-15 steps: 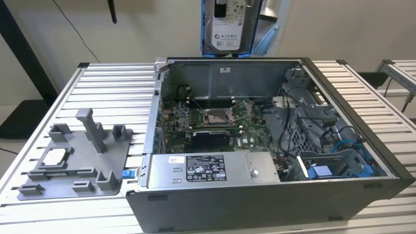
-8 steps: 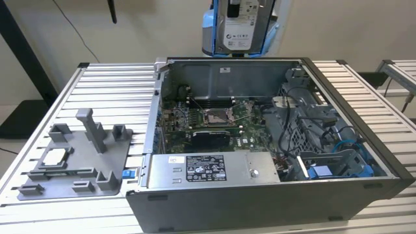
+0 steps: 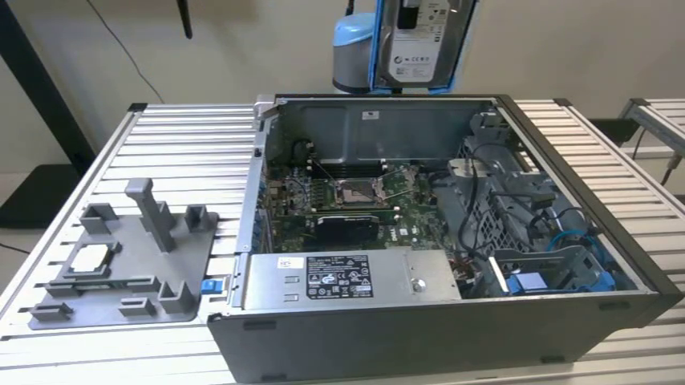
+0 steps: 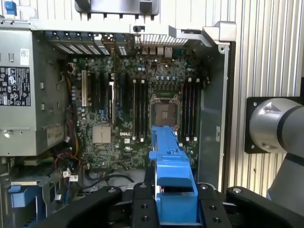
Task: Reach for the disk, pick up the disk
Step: 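Pick up the disk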
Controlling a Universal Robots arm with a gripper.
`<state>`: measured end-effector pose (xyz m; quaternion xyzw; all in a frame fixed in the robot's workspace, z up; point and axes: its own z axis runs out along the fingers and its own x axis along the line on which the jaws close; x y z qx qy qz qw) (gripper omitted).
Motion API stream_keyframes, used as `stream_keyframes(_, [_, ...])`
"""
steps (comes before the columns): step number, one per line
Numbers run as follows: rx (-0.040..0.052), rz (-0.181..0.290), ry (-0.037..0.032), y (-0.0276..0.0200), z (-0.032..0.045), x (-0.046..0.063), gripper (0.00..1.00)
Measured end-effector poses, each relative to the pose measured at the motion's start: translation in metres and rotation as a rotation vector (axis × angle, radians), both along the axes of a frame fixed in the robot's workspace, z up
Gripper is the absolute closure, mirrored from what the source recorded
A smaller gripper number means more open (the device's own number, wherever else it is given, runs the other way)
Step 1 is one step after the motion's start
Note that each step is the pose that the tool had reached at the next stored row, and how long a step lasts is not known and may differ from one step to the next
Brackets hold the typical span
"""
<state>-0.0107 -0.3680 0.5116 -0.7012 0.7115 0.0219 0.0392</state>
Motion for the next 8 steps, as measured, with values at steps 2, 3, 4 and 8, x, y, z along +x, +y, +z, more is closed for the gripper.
stream_keyframes(2, [0.0000,0.000,0.0000,0.0000,0.0000,0.007,1.00])
stream_keyframes(3, [0.0001,0.000,0.0000,0.0000,0.0000,0.010,1.00])
stream_keyframes(4, [0.0001,0.000,0.0000,0.0000,0.0000,0.013,1.00])
stream_keyframes(8, [0.0001,0.000,0.0000,0.0001,0.0000,0.026,1.00])
